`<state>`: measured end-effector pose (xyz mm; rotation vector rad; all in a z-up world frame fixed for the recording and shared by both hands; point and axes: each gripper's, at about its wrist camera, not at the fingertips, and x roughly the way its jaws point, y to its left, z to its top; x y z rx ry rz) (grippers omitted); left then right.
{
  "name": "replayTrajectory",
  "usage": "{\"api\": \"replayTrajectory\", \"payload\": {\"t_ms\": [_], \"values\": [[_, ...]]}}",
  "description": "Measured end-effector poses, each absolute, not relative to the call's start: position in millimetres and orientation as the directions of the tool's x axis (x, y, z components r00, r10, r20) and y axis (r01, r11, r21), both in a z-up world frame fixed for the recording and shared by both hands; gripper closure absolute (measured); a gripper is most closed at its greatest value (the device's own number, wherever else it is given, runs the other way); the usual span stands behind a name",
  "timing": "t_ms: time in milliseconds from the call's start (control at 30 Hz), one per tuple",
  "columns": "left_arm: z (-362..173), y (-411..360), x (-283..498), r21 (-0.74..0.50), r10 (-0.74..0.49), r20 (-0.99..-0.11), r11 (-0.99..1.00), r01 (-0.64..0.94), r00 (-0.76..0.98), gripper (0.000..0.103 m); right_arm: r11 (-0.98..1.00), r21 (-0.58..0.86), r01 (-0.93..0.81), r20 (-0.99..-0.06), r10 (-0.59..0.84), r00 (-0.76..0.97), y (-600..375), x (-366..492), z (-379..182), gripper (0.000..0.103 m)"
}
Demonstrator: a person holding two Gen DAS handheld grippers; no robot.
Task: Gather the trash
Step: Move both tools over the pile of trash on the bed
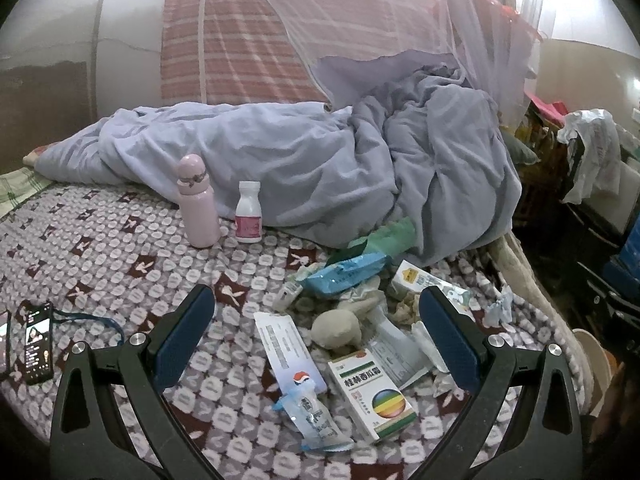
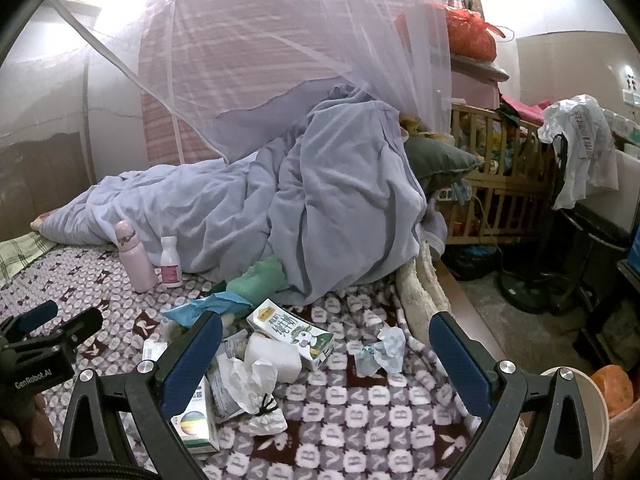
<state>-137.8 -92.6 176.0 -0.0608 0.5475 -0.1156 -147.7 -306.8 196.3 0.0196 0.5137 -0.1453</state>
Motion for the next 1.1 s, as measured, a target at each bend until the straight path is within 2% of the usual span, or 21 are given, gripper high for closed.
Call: {"api": "replayTrajectory", "payload": {"t_ms": [500,1100], "values": [[180,-77,-136,-0.105,-0.114,-0.511,0.992,0.071,0.852,0.001,0.992,-0.011,0.125,-0.470,-0.115,0.875,-299,-149,202,0.001],[180,-68,-130,-0.104,-0.095,-0.517,0.993,0.048,0.851,0.001,0.995,-0.005,0.104,-0.488,-0.094,0.868,-295,-141,197,0.001]]}}
